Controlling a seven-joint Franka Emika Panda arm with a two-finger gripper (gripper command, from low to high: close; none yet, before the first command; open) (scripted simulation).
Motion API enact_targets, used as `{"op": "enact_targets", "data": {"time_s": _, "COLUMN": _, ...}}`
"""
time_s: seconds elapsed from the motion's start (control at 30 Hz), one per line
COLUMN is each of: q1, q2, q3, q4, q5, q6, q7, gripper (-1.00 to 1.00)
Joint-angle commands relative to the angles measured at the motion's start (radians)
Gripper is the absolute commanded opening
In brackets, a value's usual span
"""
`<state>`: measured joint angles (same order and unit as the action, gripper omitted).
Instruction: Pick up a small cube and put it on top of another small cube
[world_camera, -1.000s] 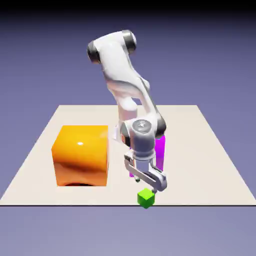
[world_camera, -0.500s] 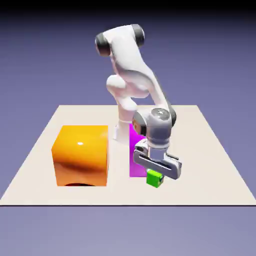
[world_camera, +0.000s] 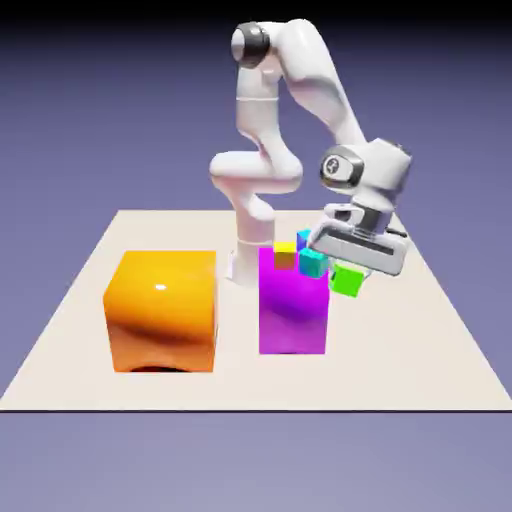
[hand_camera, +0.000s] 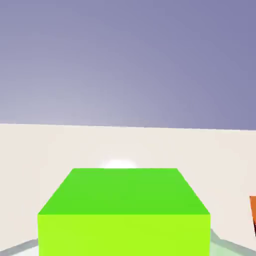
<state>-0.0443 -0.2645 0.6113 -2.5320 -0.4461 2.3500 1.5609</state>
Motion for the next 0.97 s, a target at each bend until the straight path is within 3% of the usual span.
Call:
{"op": "enact_targets", "data": {"time_s": 0.0, "q1": 0.024, "q2": -0.036, "q3": -0.003, "q4": -0.017, "q5": -0.004, "q6": -0.008, "q7": -0.017, "gripper": -1.0}}
{"op": "enact_targets", "data": {"time_s": 0.43, "q1": 0.116, "q2": -0.504, "q3": -0.224, "q4": -0.132, "q5": 0.511, "q6": -0.461, "q7": -0.253, "gripper": -1.0}}
{"op": "enact_targets", "data": {"time_s": 0.6, "q1": 0.091, "q2": -0.599, "q3": -0.307, "q4": -0.135, "q5": 0.728, "q6": -0.628, "q7": -0.3, "gripper": -1.0}}
{"op": "enact_targets", "data": {"time_s": 0.67, "q1": 0.089, "q2": -0.601, "q3": -0.309, "q4": -0.134, "q5": 0.735, "q6": -0.633, "q7": -0.301, "gripper": -1.0}}
{"op": "enact_targets", "data": {"time_s": 0.83, "q1": 0.115, "q2": -0.574, "q3": -0.259, "q4": -0.295, "q5": 0.788, "q6": -0.446, "q7": -0.309, "gripper": -1.0}}
{"op": "enact_targets", "data": {"time_s": 0.87, "q1": 0.115, "q2": -0.574, "q3": -0.259, "q4": -0.295, "q5": 0.788, "q6": -0.446, "q7": -0.309, "gripper": 1.0}}
{"op": "enact_targets", "data": {"time_s": 0.93, "q1": 0.109, "q2": -0.58, "q3": -0.27, "q4": -0.259, "q5": 0.776, "q6": -0.488, "q7": -0.307, "gripper": 1.0}}
